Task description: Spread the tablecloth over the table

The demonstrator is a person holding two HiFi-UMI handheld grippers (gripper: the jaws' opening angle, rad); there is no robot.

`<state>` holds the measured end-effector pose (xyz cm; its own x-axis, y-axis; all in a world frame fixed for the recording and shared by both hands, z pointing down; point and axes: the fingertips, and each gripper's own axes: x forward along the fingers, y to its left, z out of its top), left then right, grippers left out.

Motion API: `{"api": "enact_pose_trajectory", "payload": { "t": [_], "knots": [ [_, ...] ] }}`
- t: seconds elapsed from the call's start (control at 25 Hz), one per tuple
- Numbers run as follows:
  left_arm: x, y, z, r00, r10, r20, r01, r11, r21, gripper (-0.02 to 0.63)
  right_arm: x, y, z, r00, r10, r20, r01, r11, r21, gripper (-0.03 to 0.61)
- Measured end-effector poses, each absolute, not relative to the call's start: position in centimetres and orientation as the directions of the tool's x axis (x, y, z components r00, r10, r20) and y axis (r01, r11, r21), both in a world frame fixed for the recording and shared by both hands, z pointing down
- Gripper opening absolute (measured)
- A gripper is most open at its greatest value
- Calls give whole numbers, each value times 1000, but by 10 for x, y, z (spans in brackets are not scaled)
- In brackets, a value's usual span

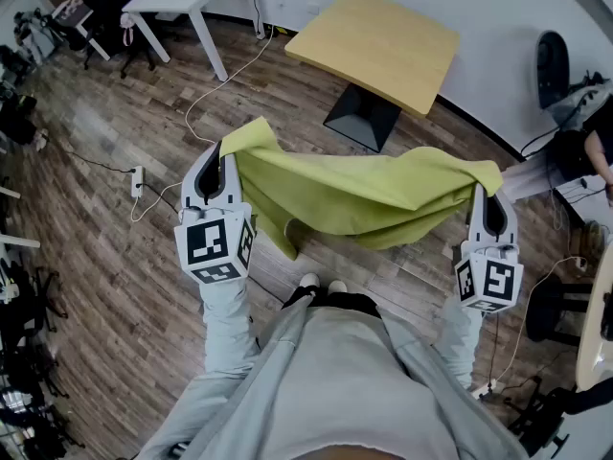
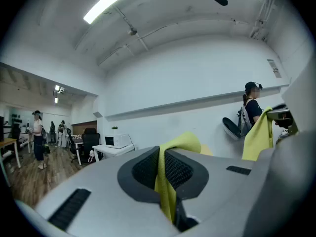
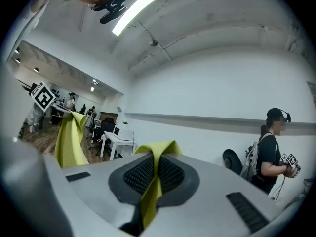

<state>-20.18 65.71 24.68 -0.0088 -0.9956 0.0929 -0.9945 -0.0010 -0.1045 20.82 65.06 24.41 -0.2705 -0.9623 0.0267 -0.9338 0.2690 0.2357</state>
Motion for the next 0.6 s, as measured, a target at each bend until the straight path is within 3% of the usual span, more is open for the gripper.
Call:
{"api": "enact_pose_trajectory", "payload": {
  "t": [0.6],
  "knots": [
    [-230, 654, 249, 42, -996, 79, -993, -51, -107, 26, 202, 661, 235, -165, -986, -18, -961, 157, 227, 23]
  ]
}}
